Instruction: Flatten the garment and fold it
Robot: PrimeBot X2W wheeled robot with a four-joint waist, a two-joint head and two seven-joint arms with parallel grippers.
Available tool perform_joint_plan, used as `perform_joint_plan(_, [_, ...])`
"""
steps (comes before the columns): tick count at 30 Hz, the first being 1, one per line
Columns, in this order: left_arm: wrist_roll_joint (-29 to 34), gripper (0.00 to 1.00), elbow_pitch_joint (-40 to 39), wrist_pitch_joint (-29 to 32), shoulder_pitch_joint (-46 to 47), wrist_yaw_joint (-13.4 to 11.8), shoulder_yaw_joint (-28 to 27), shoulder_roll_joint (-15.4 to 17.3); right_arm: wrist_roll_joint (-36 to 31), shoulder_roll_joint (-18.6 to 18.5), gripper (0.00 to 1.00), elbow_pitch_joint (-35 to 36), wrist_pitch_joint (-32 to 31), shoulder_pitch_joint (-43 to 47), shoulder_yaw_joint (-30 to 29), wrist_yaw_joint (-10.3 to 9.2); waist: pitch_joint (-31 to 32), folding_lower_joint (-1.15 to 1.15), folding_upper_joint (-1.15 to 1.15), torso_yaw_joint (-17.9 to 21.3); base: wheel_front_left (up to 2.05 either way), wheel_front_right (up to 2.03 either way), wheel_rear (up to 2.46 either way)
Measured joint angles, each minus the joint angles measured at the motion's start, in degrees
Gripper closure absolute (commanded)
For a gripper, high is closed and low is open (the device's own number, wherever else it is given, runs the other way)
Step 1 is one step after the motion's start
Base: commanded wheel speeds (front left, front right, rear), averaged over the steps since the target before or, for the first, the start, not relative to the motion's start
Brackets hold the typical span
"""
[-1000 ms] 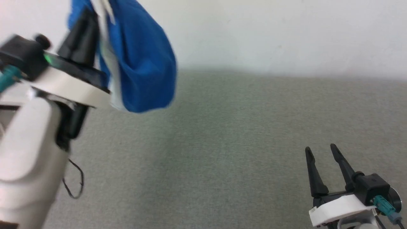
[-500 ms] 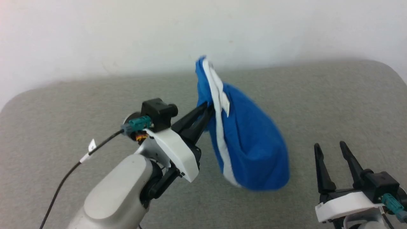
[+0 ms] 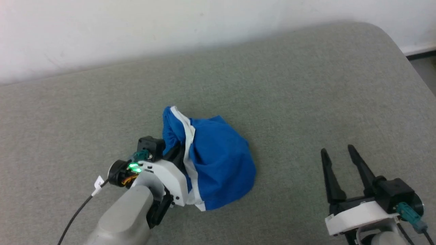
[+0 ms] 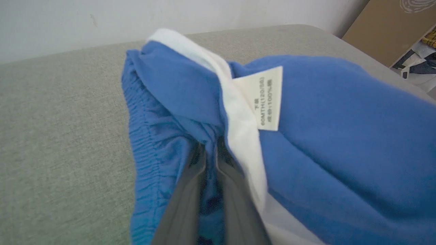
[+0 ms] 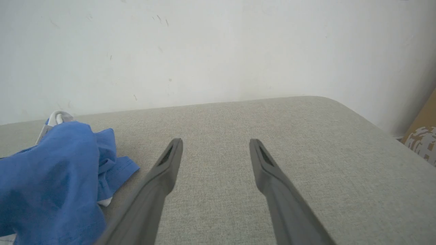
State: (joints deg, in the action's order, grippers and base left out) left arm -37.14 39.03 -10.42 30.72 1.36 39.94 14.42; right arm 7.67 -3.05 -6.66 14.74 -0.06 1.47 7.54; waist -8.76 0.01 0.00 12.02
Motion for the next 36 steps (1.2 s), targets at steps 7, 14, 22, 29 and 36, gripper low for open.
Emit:
perform_joint_plan(7, [0.5,0.00,7.6,-3.6,2.4,0.2,-0.5,-3.4,0.2,0.0,0.00,0.0,0.0,-0.9,1.5,0.00,-1.8,0.00,0.00,0.2,0.00,0.00,0.00])
perform_joint_plan(14, [2.4,0.00,3.5,-4.3,1.0,0.6,-4.7,-3.6,0.1,0.0,0.00,-1.2,0.0,-0.6,0.7,0.00,0.0,-0.01,0.00,-2.3,0.00,0.00,0.00])
perform_joint_plan(22, [6.8,0.00,-10.8,-4.3,-8.2,0.7,-12.5,-1.0,-0.2,0.0,0.00,-1.9,0.0,1.3,-0.8,0.00,5.0,-0.02,0.00,-7.0,0.00,0.00,0.00])
perform_joint_plan(29, [9.4,0.00,-21.5,-4.3,-16.4,-0.5,-20.0,1.8,-0.7,0.0,0.00,-1.9,0.0,2.3,-1.3,0.00,8.4,-0.02,0.00,-12.2,0.00,0.00,0.00])
perform_joint_plan(36, [13.8,0.00,-31.1,-4.3,-27.8,-1.3,-26.6,0.5,-0.6,0.0,0.00,-2.1,0.0,4.0,-1.1,0.00,11.2,-0.02,0.00,-16.1,0.00,0.00,0.00])
